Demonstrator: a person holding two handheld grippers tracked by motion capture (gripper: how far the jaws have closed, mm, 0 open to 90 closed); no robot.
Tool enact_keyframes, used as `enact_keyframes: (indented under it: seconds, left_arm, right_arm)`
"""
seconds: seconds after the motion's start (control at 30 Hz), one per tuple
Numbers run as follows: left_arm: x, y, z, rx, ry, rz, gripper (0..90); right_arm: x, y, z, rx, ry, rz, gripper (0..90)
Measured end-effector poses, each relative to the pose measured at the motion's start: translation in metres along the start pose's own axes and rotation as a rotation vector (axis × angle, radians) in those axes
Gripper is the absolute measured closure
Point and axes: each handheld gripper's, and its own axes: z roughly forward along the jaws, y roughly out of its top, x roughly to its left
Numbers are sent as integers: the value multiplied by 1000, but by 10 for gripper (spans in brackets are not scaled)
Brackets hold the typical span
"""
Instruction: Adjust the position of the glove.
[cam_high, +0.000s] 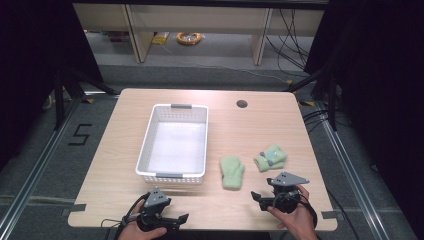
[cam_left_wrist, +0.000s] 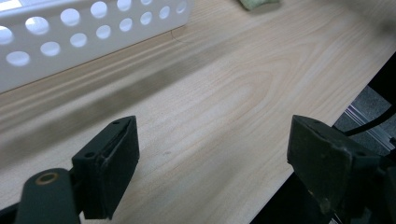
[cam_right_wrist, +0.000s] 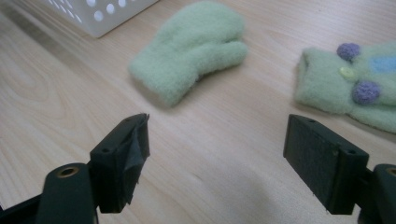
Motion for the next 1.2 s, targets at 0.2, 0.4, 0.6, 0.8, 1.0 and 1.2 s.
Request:
enact_keyframes:
  seconds: [0.2, 0.4, 0.6, 0.8, 1.0, 1.2]
  left_arm:
    - [0, 0, 0, -7, 4, -2, 163]
    - [0, 0, -1, 0, 1, 0, 163]
    - [0, 0, 0, 1, -1, 1, 163]
    - [0, 0, 0, -5, 2, -1, 163]
    - [2, 1, -1, 13, -3, 8, 163]
    - [2, 1, -1, 12, -2, 10, 163]
  right_arm:
    - [0, 0, 0, -3, -2, -34, 231]
    - [1, 0, 1, 18, 5, -13, 246]
    - [-4, 0, 0, -3, 2, 46, 293]
    - [-10, 2, 0, -42, 13, 120, 385]
    - [-5, 16, 8, -51, 5, 137, 464]
    - [-4, 41, 27, -43, 10, 94, 526]
